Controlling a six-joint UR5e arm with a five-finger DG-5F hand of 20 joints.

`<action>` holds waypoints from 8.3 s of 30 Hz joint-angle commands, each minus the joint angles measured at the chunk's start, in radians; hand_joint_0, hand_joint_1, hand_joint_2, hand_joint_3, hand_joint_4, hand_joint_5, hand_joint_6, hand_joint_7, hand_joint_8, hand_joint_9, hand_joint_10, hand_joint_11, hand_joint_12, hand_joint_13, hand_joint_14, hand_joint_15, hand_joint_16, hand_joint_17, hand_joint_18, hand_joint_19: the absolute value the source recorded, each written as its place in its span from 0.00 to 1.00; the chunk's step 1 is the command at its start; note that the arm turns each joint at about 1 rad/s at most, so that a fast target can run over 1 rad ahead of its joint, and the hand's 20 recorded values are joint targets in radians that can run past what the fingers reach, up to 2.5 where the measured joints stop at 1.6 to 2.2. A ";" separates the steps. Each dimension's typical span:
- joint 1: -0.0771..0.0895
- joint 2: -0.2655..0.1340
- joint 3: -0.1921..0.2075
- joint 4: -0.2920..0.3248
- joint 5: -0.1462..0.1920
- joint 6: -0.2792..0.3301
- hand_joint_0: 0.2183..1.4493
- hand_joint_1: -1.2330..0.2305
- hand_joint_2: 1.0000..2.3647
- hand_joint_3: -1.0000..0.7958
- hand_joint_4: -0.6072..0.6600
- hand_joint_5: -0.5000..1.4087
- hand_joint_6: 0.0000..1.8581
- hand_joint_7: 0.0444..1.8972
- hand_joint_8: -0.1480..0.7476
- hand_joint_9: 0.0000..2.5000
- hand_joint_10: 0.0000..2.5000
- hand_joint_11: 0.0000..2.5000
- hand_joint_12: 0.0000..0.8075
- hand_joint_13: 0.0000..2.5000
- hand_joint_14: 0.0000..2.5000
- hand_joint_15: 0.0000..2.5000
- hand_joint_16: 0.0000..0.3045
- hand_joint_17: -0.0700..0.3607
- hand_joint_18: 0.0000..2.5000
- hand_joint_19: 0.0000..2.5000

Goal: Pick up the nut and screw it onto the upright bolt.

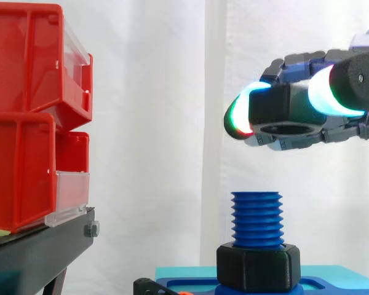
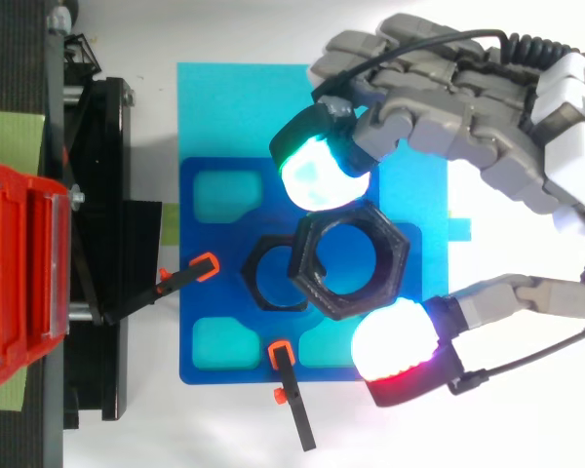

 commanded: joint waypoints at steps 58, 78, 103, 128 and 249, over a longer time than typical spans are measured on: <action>-0.012 -0.077 0.047 0.000 -0.052 -0.008 0.27 0.38 0.00 0.28 0.68 0.17 0.31 0.68 0.50 0.16 0.00 0.00 0.46 0.16 0.00 0.00 0.15 0.41 0.12 0.00; -0.012 -0.077 0.047 -0.009 -0.054 -0.008 0.27 0.38 0.00 0.28 0.68 0.17 0.31 0.68 0.50 0.16 0.00 0.00 0.46 0.16 0.00 0.00 0.15 0.41 0.12 0.00; -0.038 -0.077 0.058 -0.003 -0.113 0.000 0.27 0.38 0.00 0.28 0.68 0.17 0.31 0.68 0.50 0.16 0.00 0.00 0.46 0.16 0.00 0.00 0.16 0.41 0.12 0.00; -0.035 -0.077 0.058 -0.026 -0.115 -0.004 0.27 0.38 0.00 0.28 0.68 0.17 0.31 0.68 0.50 0.17 0.00 0.00 0.46 0.16 0.00 0.00 0.15 0.41 0.12 0.00; -0.077 -0.114 0.176 -0.189 -0.251 -0.004 0.26 0.38 0.00 0.28 0.68 0.17 0.30 0.69 0.51 0.17 0.00 0.00 0.46 0.16 0.00 0.00 0.16 0.41 0.12 0.00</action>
